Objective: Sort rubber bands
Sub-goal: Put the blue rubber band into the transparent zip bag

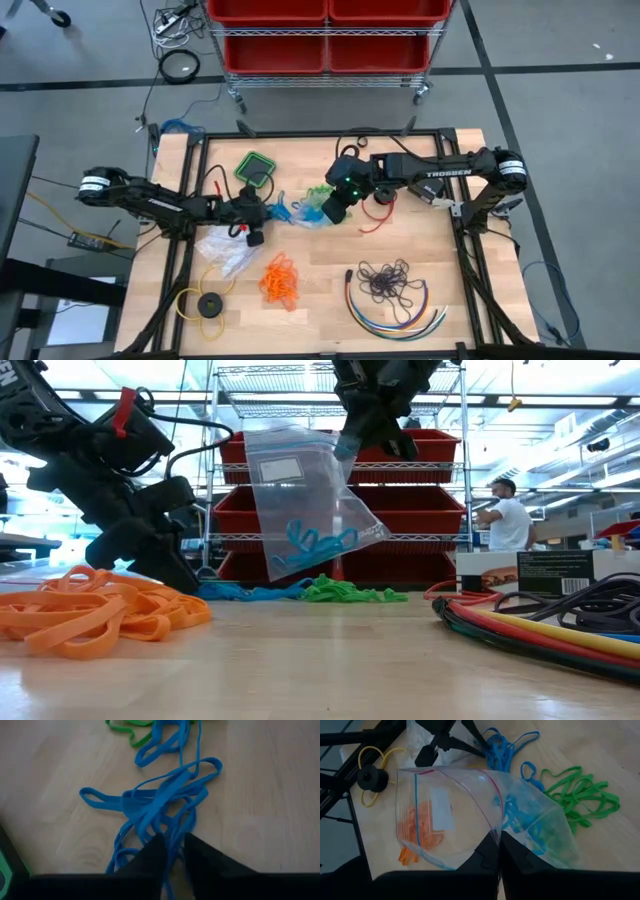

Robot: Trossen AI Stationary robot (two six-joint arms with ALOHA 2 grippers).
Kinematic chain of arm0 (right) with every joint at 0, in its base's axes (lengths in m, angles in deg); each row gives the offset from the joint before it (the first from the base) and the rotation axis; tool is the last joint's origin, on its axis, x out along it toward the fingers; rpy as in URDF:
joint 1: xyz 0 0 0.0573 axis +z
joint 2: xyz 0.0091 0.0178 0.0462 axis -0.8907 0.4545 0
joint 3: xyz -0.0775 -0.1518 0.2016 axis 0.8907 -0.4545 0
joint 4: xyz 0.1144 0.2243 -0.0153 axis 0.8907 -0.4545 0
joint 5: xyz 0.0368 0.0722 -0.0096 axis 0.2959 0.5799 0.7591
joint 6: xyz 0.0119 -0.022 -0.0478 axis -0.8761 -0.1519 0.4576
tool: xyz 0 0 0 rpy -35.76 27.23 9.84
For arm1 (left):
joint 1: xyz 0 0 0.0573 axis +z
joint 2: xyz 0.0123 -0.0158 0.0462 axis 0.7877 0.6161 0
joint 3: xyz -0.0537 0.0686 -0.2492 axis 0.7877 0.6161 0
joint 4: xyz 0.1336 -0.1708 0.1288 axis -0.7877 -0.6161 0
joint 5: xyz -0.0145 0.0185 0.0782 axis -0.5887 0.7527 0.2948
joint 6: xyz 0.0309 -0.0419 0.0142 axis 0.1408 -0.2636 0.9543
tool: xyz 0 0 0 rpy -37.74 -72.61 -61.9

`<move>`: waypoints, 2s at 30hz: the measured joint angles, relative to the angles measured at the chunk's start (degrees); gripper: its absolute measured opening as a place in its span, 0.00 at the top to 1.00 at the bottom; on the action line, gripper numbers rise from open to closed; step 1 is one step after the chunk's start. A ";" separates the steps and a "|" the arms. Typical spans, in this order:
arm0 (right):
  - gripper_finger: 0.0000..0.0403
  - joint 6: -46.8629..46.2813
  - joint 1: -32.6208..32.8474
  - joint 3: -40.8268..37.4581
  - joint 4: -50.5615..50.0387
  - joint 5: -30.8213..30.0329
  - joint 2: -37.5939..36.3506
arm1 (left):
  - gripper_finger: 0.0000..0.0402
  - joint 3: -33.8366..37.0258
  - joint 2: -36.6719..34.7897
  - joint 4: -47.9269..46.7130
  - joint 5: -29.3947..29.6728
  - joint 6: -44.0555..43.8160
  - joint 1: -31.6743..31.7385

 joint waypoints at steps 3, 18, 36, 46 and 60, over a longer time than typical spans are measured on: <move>1.00 0.00 0.00 0.00 0.02 0.00 0.00 | 0.95 -0.02 0.00 0.29 0.01 0.83 0.02; 1.00 0.02 0.70 0.00 -0.12 0.02 0.00 | 0.99 -11.61 -1.36 -9.18 -1.91 3.10 -1.25; 1.00 0.04 1.05 0.00 -0.63 0.04 0.00 | 1.00 -27.76 -10.16 -25.88 1.26 7.31 -4.70; 1.00 -0.28 1.05 -0.02 -0.75 0.04 0.00 | 1.00 -30.03 -13.16 -16.14 -3.62 7.59 -11.04; 1.00 -0.42 1.05 -0.02 -0.37 0.04 0.00 | 1.00 -29.97 -3.78 -3.22 -6.52 7.60 -12.79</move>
